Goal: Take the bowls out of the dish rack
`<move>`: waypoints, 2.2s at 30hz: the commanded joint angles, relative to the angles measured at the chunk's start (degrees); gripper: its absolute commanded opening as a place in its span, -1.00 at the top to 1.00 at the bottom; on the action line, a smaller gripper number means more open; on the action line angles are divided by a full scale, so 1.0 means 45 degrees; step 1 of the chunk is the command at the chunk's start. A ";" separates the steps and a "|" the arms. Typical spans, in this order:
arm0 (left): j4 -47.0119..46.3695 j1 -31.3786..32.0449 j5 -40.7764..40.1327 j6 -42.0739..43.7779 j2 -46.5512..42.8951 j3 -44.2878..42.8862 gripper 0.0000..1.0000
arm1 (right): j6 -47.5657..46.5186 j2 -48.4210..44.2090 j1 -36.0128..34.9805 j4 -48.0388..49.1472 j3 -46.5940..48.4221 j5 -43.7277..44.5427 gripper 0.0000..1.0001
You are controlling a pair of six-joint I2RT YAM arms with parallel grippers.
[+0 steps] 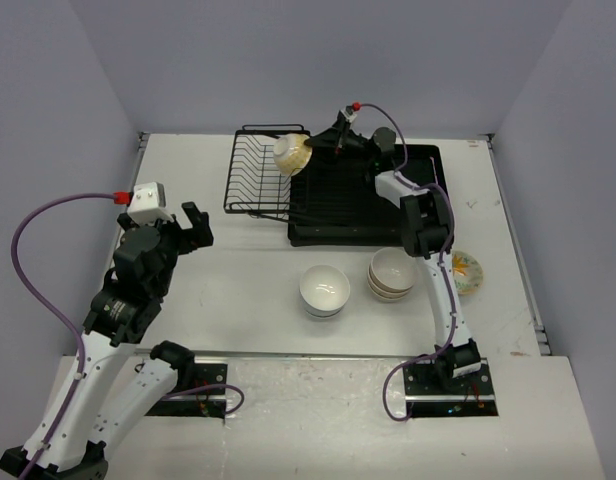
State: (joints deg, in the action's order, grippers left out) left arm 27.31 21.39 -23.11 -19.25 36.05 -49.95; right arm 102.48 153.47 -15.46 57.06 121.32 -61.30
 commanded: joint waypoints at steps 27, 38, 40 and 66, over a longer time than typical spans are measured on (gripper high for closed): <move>-0.0620 -0.0221 0.0293 0.0312 0.0035 0.0066 -1.00 | 0.2500 0.0837 -0.0177 0.2554 0.1048 0.0340 1.00; -0.0639 -0.0260 0.0332 0.0331 0.0055 0.0105 -1.00 | 0.4375 0.0623 -0.0196 0.4703 0.1147 0.1667 1.00; -0.0639 -0.0280 0.0371 0.0331 0.0055 0.0105 -1.00 | 0.4434 0.0331 -0.0254 0.4897 0.0933 0.1746 1.00; -0.0620 -0.0300 0.0273 0.0370 -0.0121 0.0183 -1.00 | 0.5646 -0.1972 -0.0490 0.6637 0.0307 0.2626 1.00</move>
State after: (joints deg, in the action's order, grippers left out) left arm 27.05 20.62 -22.06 -18.83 35.92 -49.56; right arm 114.04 152.81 -17.34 72.93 122.48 -51.88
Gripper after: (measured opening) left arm 0.997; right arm 0.046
